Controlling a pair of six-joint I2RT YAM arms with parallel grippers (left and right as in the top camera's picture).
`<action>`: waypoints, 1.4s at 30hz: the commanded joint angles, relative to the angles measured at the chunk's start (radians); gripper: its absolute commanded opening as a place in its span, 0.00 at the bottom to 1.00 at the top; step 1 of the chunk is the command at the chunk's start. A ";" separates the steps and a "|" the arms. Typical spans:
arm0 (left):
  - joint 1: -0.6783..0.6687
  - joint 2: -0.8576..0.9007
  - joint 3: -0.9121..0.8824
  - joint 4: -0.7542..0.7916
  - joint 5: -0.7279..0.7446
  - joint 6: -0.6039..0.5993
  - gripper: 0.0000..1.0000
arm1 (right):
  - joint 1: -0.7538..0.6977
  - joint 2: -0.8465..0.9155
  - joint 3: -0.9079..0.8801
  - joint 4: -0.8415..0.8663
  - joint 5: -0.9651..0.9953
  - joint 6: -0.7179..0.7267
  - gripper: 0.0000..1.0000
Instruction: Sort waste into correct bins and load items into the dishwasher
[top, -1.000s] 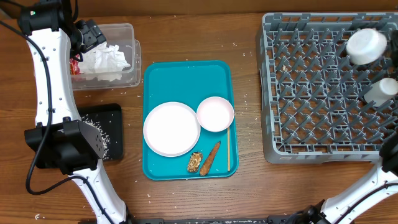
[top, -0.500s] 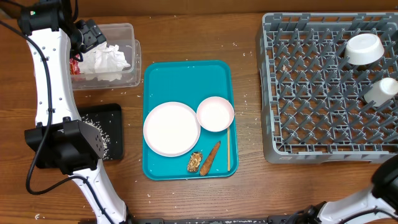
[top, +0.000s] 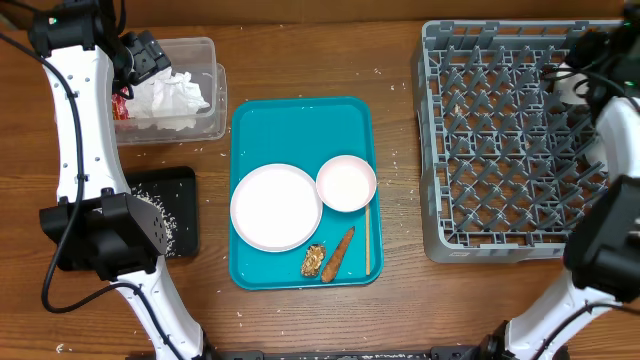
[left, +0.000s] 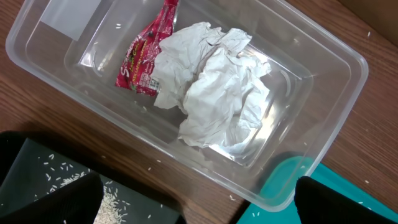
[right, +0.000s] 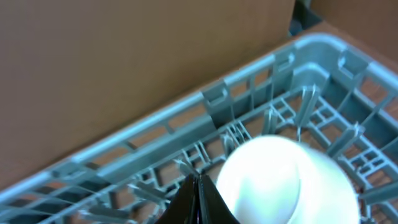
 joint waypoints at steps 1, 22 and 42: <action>-0.005 -0.028 -0.003 0.002 0.004 -0.013 1.00 | -0.002 0.068 0.012 0.016 0.093 -0.013 0.04; -0.005 -0.028 -0.003 0.002 0.004 -0.013 1.00 | -0.054 0.084 0.014 -0.060 0.198 -0.018 0.04; -0.005 -0.028 -0.003 0.002 0.004 -0.013 1.00 | -0.006 0.034 0.013 0.005 0.126 -0.039 0.04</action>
